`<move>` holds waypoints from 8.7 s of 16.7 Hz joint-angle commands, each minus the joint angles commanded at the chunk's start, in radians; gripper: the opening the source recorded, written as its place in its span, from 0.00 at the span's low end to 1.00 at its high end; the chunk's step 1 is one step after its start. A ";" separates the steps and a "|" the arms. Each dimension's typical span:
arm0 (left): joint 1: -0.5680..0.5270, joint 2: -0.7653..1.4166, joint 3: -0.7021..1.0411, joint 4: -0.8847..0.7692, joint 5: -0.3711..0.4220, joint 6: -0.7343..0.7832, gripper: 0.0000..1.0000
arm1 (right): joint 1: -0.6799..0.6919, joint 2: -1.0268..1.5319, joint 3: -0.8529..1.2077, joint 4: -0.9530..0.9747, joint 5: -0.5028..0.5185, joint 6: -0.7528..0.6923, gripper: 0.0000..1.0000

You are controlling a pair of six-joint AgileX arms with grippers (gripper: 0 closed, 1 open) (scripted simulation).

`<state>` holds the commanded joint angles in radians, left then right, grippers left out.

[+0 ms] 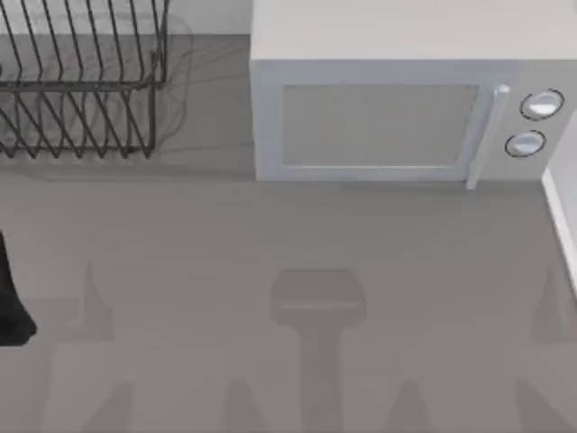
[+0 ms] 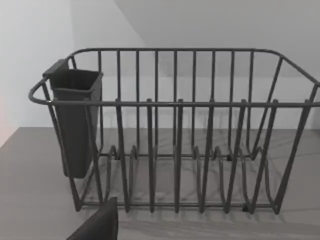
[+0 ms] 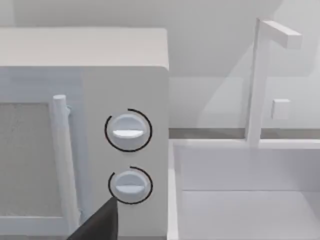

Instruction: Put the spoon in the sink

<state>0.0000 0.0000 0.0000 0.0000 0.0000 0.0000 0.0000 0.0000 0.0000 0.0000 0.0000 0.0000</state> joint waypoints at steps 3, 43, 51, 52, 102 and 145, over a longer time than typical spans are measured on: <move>0.000 0.000 0.000 0.000 0.000 0.000 1.00 | -0.003 0.007 0.005 -0.005 0.001 -0.010 1.00; 0.000 0.000 0.000 0.000 0.000 0.000 1.00 | -0.529 1.446 0.854 -0.979 0.004 -2.483 1.00; 0.000 0.000 0.000 0.000 0.000 0.000 1.00 | -0.530 1.621 0.662 -0.604 0.004 -2.481 1.00; 0.000 0.000 0.000 0.000 0.000 0.000 1.00 | -0.530 1.630 0.652 -0.588 0.004 -2.481 1.00; 0.000 0.000 0.000 0.000 0.000 0.000 1.00 | -0.481 1.575 1.180 -1.195 0.034 -2.436 0.00; 0.000 0.000 0.000 0.000 0.000 0.000 1.00 | -0.147 2.589 2.416 -1.379 0.046 -2.064 0.00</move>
<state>0.0000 0.0000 0.0000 0.0000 0.0000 0.0000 -0.1474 2.5889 2.4165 -1.3791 0.0463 -2.0641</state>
